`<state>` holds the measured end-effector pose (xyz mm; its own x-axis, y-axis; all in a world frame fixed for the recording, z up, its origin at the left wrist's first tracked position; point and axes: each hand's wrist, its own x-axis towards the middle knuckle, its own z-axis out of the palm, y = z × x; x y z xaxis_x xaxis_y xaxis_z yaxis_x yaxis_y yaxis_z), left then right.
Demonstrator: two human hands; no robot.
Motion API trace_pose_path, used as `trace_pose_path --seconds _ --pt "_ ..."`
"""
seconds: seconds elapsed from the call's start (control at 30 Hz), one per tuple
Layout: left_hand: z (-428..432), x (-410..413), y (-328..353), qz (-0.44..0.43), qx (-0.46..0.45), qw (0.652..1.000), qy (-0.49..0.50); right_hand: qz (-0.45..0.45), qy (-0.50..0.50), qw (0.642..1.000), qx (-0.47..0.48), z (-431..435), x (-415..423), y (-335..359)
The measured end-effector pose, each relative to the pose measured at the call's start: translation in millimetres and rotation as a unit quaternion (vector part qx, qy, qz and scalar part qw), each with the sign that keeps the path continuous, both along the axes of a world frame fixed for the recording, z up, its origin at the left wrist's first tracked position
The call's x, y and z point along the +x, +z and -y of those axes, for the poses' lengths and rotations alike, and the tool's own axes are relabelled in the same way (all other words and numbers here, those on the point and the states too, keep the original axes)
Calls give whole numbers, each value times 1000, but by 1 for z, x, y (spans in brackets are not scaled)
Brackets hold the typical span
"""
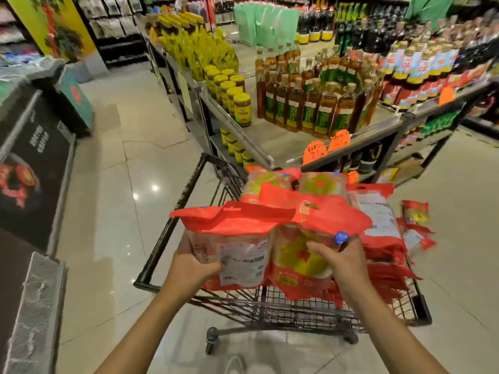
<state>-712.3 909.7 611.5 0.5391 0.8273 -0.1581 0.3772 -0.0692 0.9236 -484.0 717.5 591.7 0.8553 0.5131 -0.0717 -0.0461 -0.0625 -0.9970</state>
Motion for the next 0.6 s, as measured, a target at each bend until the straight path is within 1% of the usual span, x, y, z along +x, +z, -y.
trace_pose_path --seconds 0.13,0.2,0.27,0.33,0.5,0.57,0.6 --pt "-17 14 -20 -4 -45 999 -24 -13 -36 998 -55 -24 -10 -22" --pt "-24 15 -34 -9 -55 998 -37 -26 -43 997 -66 -35 -16 -31" --pt "-33 16 -56 -22 -58 997 -54 -40 -56 995 -72 -46 -21 -42" --pt "-36 18 -76 -46 -82 993 -73 -56 -63 994 -71 -57 -28 -55" --pt "-39 27 -101 -66 -85 987 -118 -95 -90 990 -50 -82 -48 -82" --pt "-45 26 -119 -72 -100 985 -118 -103 -82 989 -67 -86 -46 -91" --pt "-49 24 -128 -76 -100 985 -118 -103 -66 988 -90 -87 -43 -98"
